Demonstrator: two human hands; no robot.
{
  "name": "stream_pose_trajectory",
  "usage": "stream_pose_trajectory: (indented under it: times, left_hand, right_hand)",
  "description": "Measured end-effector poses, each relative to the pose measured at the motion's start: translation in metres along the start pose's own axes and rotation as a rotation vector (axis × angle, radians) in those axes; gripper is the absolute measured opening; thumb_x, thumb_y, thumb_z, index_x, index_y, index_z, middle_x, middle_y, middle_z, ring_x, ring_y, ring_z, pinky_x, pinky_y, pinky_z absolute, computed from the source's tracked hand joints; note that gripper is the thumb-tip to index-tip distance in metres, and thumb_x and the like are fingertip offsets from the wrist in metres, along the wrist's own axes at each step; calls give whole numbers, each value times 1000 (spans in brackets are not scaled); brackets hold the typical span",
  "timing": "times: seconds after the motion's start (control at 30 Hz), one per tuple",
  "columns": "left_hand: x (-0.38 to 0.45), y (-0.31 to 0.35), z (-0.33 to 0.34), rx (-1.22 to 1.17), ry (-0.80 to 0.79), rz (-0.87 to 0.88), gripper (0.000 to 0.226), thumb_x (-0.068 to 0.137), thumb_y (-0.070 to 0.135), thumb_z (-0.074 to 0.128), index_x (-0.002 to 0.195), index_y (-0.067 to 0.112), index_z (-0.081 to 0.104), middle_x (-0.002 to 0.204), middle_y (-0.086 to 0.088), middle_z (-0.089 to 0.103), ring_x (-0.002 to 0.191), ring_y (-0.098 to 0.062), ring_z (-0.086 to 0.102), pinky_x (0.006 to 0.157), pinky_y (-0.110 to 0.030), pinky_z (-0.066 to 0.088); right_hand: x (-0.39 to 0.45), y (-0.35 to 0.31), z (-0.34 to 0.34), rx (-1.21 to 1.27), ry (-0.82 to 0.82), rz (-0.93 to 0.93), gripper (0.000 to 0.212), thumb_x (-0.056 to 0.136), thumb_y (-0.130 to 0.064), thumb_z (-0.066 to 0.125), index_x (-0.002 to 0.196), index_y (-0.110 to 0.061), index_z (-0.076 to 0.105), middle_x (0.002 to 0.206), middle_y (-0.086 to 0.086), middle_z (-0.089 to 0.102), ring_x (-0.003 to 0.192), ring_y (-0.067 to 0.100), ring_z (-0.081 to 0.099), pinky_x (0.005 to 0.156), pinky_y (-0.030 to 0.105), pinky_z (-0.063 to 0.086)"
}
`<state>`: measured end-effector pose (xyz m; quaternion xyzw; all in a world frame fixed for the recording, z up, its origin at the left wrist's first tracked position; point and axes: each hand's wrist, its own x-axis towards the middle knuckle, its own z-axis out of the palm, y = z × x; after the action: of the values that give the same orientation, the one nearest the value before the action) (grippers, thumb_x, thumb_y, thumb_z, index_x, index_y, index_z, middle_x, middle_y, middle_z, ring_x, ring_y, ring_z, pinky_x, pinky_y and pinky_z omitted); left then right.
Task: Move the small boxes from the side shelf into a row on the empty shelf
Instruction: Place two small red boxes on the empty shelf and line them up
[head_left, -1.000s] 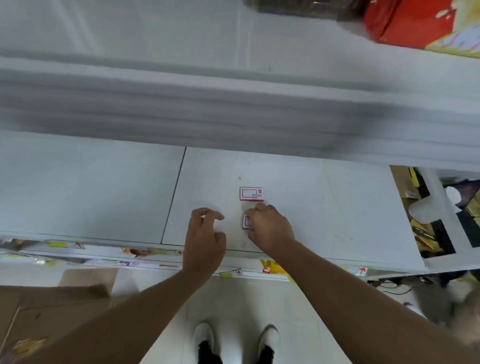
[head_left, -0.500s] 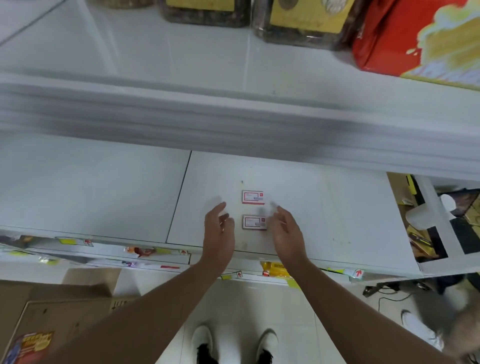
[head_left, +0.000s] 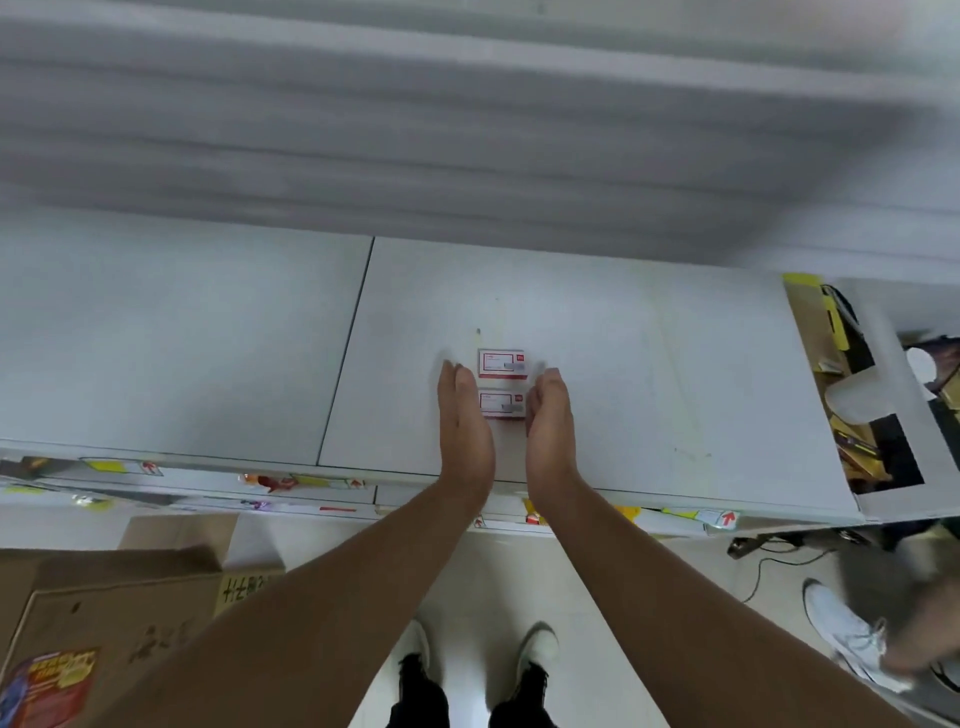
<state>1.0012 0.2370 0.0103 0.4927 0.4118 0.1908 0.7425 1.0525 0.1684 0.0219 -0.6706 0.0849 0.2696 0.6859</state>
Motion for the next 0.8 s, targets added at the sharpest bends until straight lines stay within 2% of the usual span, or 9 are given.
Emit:
stream_pose_trajectory:
  times: [0.1,0.2,0.27,0.33,0.43,0.6,0.67,0.73,0.8]
  left_hand:
    - [10,14,9,25,10,16,86,97,78,37,164,25,40,164,1,51,150,-15,48,129,-45,34]
    - [29,9,13,31,-8,-19,100,90,92,39,159,19,47,155,-5,59,143,-20,57,125,-45,40]
    - [30,18,15,59,-25,-27,77,103,74,34,158,21,49,143,10,65,129,-5,63,116,-30,44]
    - [36,22,18,77,-32,-32,52,114,56,28,149,25,51,123,21,63,112,6,61,97,-14,46]
    - [41,31,20,116,-34,-36,32,117,50,26,130,33,50,107,25,60,102,6,61,80,-9,43]
    - [46,43,19,145,-60,-15,47,114,57,27,144,30,51,116,24,60,109,8,59,96,-17,40]
    - [45,50,15,153,-30,-12,36,115,52,30,139,34,50,116,25,60,104,13,58,92,-15,39]
    - [41,59,8,162,-2,5,35,115,47,37,144,32,51,139,15,61,126,1,56,108,-22,38]
    - [38,67,-6,310,-24,79,50,116,45,40,161,25,44,163,6,49,149,-12,45,123,-28,29]
  right_hand:
    - [7,-4,2,-42,-22,-15,49,106,-63,40,121,-31,74,119,-12,77,115,3,70,108,30,45]
    - [18,-13,2,-61,2,32,37,111,-55,37,100,-38,67,97,-27,74,99,-9,66,104,24,42]
    - [23,-19,4,-70,22,48,37,112,-53,36,93,-38,64,84,-31,72,92,-8,64,100,23,40]
    - [28,-22,4,-80,12,67,40,112,-55,34,90,-38,64,84,-31,68,95,-4,61,102,26,37]
    - [34,-29,6,-106,-27,61,46,112,-57,30,98,-33,67,84,-29,66,95,-2,60,106,29,37]
    - [32,-44,8,-146,-100,40,38,113,-56,29,102,-37,61,102,-22,65,107,1,61,110,30,38]
    - [27,-49,5,-253,-95,-34,35,113,-53,30,116,-36,60,107,-21,65,111,1,60,98,25,42]
    - [17,-54,0,-402,-87,-142,39,113,-51,31,128,-34,62,118,-17,68,111,1,60,94,21,41]
    - [13,-53,-8,-508,-100,-225,49,112,-55,35,148,-31,57,141,-11,63,127,9,57,107,27,39]
